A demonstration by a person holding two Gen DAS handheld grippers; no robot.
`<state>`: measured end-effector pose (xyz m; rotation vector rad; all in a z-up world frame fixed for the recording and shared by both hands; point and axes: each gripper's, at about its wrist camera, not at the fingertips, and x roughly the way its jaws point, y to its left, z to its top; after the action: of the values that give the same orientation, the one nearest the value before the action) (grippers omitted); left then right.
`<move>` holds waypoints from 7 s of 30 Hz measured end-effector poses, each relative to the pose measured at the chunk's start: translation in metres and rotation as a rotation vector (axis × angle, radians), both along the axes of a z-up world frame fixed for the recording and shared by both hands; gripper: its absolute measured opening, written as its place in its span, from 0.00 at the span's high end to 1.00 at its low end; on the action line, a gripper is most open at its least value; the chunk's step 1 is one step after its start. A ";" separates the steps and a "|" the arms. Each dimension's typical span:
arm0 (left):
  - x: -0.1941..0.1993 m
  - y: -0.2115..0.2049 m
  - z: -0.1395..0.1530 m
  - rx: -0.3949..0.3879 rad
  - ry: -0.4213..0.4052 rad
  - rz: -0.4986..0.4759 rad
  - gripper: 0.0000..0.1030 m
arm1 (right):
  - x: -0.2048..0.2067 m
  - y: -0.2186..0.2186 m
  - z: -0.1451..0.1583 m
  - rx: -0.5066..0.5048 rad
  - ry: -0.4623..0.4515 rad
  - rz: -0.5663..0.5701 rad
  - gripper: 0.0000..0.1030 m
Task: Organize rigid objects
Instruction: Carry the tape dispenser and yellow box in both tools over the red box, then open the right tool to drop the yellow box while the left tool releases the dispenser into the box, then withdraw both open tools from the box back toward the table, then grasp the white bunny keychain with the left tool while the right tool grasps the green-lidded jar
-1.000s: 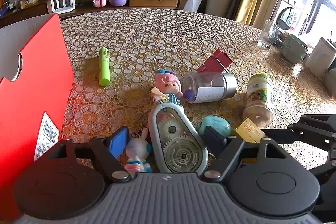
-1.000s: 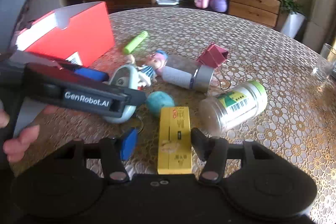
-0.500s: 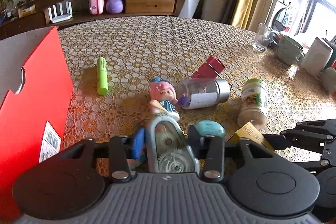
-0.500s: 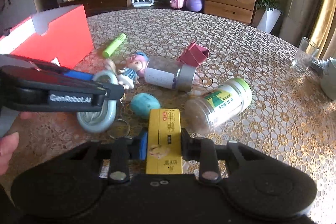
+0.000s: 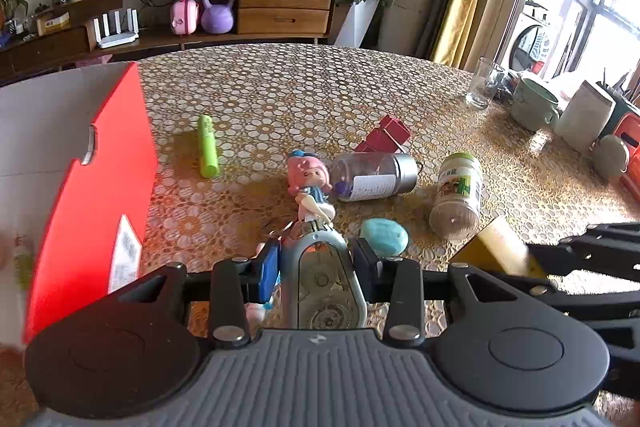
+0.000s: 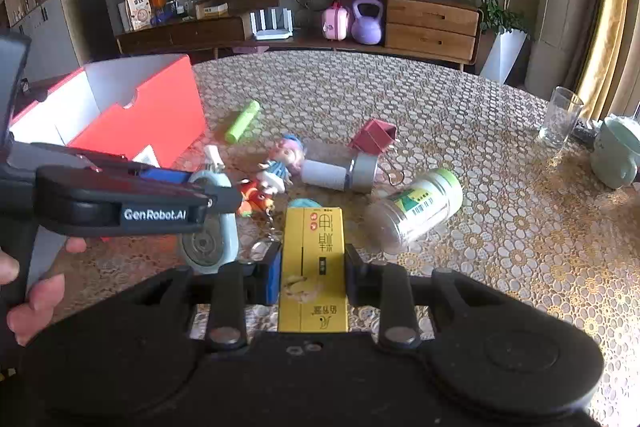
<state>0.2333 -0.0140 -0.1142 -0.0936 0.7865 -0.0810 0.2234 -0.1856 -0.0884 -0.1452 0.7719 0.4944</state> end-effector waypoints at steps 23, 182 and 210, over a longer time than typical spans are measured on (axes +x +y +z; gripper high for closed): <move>-0.047 0.044 0.077 -0.039 -0.052 -0.027 0.63 | -0.032 0.046 0.075 0.030 -0.043 0.022 0.71; -0.056 0.016 0.029 0.010 -0.018 -0.044 0.14 | -0.006 -0.032 0.034 0.091 0.042 -0.096 0.07; 0.002 0.009 -0.036 0.077 0.014 0.090 0.35 | 0.099 -0.032 -0.024 0.045 0.112 -0.305 0.24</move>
<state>0.2357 -0.0047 -0.1505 -0.0567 0.7972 0.0352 0.3223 -0.2171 -0.1124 0.0434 0.8742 0.2314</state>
